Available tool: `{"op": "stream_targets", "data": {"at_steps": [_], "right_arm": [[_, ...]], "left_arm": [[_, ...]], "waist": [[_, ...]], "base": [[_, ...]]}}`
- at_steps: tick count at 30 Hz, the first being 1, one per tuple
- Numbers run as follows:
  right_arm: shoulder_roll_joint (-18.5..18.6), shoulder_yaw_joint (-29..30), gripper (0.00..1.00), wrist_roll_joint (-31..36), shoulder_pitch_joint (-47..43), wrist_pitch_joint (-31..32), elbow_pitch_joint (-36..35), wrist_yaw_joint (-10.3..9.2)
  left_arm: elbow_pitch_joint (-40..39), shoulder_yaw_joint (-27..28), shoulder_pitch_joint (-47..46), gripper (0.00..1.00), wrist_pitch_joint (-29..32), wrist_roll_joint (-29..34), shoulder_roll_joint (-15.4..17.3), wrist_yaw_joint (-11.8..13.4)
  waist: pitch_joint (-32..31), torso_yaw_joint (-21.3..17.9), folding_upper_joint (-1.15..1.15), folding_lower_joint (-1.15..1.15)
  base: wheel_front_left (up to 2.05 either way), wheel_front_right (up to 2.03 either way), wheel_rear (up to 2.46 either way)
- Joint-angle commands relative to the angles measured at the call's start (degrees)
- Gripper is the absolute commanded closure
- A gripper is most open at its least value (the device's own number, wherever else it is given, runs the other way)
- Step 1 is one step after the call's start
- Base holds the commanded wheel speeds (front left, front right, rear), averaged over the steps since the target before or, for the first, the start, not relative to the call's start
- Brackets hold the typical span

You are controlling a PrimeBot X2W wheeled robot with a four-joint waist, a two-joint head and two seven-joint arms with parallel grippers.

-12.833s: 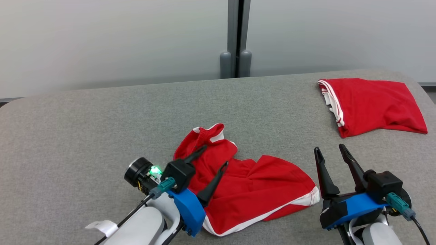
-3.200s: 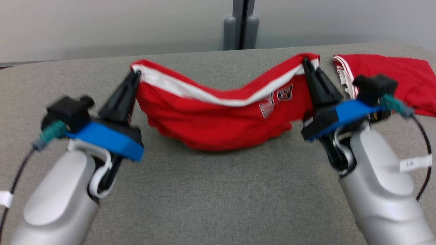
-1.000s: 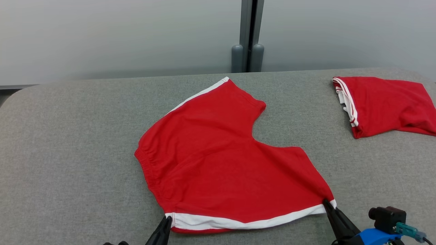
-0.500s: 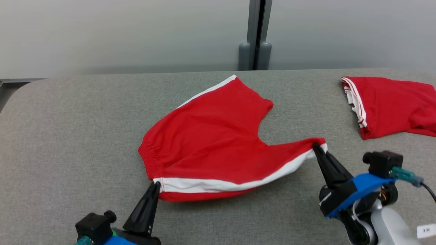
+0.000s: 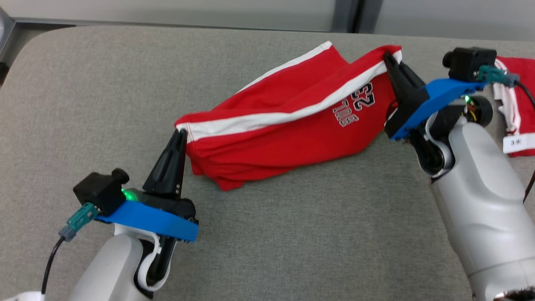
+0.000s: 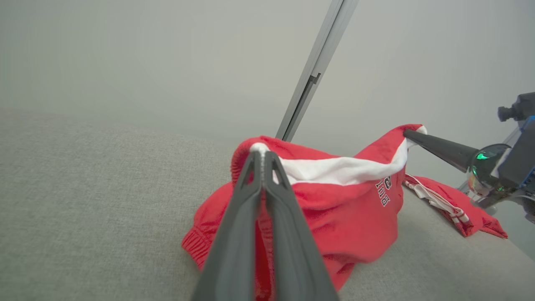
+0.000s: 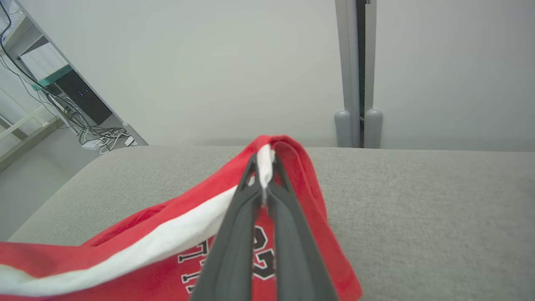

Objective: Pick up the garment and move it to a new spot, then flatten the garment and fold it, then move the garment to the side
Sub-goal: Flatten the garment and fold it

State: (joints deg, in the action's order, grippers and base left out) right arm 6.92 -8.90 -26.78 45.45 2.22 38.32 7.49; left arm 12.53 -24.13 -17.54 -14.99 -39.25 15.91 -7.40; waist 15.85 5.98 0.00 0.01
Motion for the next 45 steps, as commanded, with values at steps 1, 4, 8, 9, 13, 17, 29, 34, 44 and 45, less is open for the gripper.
{"op": "stream_targets", "data": {"at_steps": [1,4,8,9,13,17,29,34,44,45], "right_arm": [[-0.1,-0.1,1.0,0.8,2.8,-0.4,2.3,0.01],[-0.3,0.3,1.0,2.3,9.6,-1.5,8.8,0.01],[-0.4,1.2,1.0,4.2,16.8,-3.0,17.0,0.01],[-0.3,1.4,1.0,4.8,18.4,-3.4,19.0,0.01],[-0.1,1.6,1.0,7.3,22.9,-4.7,25.8,0.01],[-0.6,1.8,1.0,9.2,25.9,-6.4,30.6,0.01],[0.3,-2.1,0.0,11.4,23.7,-10.3,34.2,0.01],[2.8,-5.0,0.0,11.5,21.7,-10.9,34.4,0.01],[7.4,-7.8,0.0,11.3,18.2,-8.0,35.2,0.01],[7.6,-7.9,0.0,11.2,18.0,-7.6,35.2,0.01]], "left_arm": [[0.4,0.1,-2.4,1.0,-0.2,-0.4,-0.2,-0.1],[1.6,-0.5,-6.0,1.0,-0.2,-1.1,-1.1,-0.1],[3.5,-1.4,-9.9,1.0,-0.2,-2.0,-2.1,-0.1],[3.9,-1.7,-10.7,1.0,-0.2,-2.2,-2.5,-0.1],[5.5,-3.0,-13.0,1.0,-0.2,-2.8,-3.0,-0.2],[7.0,-3.8,-14.6,1.0,-0.2,-3.5,-3.4,-0.2],[9.1,-2.2,-11.4,0.0,-0.2,-0.1,-4.2,-0.1],[5.7,1.6,-6.6,0.0,-0.2,3.5,-4.2,-0.2],[-1.8,17.6,1.1,0.0,-0.2,12.0,-6.4,-0.2],[-2.4,19.2,1.5,0.0,-0.2,13.0,-6.8,-0.2]], "waist": [[3.7,3.3,0.0,-0.01],[6.4,5.2,0.0,-0.01],[9.1,7.1,0.0,-0.01],[9.7,7.5,0.0,-0.01],[11.4,8.5,0.0,-0.01],[12.4,9.0,0.0,-0.01],[9.6,8.3,0.0,-0.01],[7.6,7.9,0.0,-0.01],[6.3,8.8,0.0,-0.01],[6.4,8.9,0.0,-0.01]], "base": [[0.0,0.0,0.0],[0.0,0.0,0.0],[0.0,0.0,0.0],[0.0,0.0,0.0],[0.0,0.0,0.0],[0.0,0.0,0.0],[0.0,0.0,0.0],[0.0,0.0,0.0],[0.0,0.0,0.0],[0.0,0.0,0.0]]}}
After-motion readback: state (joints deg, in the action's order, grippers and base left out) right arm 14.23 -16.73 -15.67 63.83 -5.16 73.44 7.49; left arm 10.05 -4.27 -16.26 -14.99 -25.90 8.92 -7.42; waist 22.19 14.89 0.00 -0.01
